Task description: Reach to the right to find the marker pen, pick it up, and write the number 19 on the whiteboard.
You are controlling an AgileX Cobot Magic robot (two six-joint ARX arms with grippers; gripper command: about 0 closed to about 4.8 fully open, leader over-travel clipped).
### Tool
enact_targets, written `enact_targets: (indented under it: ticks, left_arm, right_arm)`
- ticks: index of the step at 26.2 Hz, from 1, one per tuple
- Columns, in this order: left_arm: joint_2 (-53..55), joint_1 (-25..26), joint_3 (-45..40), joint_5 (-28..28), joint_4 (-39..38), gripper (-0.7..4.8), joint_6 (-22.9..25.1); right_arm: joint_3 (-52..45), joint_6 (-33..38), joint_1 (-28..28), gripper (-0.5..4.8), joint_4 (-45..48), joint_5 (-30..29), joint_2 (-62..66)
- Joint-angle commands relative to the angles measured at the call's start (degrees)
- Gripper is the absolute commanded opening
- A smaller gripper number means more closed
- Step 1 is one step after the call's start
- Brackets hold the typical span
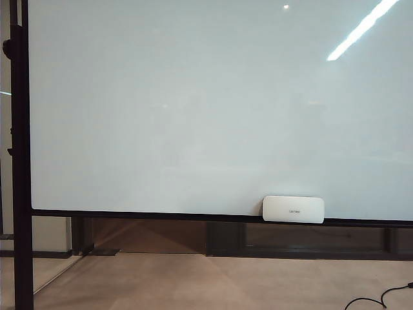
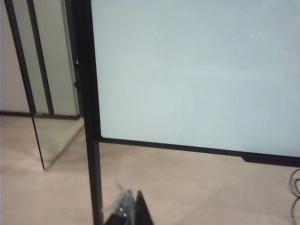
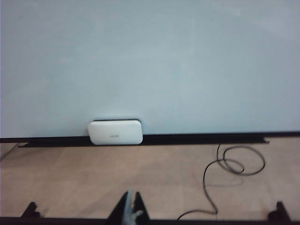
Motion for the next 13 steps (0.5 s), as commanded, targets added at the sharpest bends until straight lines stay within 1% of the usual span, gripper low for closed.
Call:
enact_targets:
  ticks: [1, 2, 4, 5, 7, 9, 11, 12, 13]
  left_arm:
    - [0.0, -0.1, 0.1, 0.5, -1.0, -0.04, -3.0]
    - [0.0, -0.1, 0.1, 1.9, -1.0, -0.04, -3.0]
    - [0.0, -0.1, 0.1, 4.6, -0.9, -0.04, -3.0]
    - [0.0, -0.1, 0.1, 7.1, -0.9, -0.04, -3.1]
    - [0.0, -0.1, 0.1, 11.8, -1.0, -0.05, -4.1]
    - [0.0, -0.1, 0.1, 18.1, -1.0, -0.05, -5.6]
    - [0.0, -0.1, 0.1, 24.8, -0.9, -0.05, -5.6]
    - [0.0, -0.2, 0.1, 27.1, -0.8, -0.05, -5.6]
    - [0.0, -0.3, 0.1, 29.4, -0.9, -0.05, -5.8]
  right_arm:
    - [0.2, 2.1, 0.0, 0.14, -1.7, 0.0, 0.0]
    - [0.2, 3.5, 0.0, 0.21, -1.7, 0.1, 0.0]
    - [0.2, 5.9, 0.0, 0.60, -1.0, 0.1, 0.0]
    - [0.2, 6.1, 0.0, 0.62, -0.3, 0.2, 0.0]
    - [0.2, 6.0, 0.0, 0.62, 0.7, 0.2, 0.0]
    - [0.2, 6.0, 0.0, 0.56, 1.6, 0.3, 0.0]
    - [0.2, 5.9, 0.0, 0.46, 2.2, 0.3, 0.0]
    - [0.2, 5.9, 0.0, 0.31, 2.8, 0.2, 0.0]
    - [0.2, 5.9, 0.0, 0.26, 3.7, 0.3, 0.0]
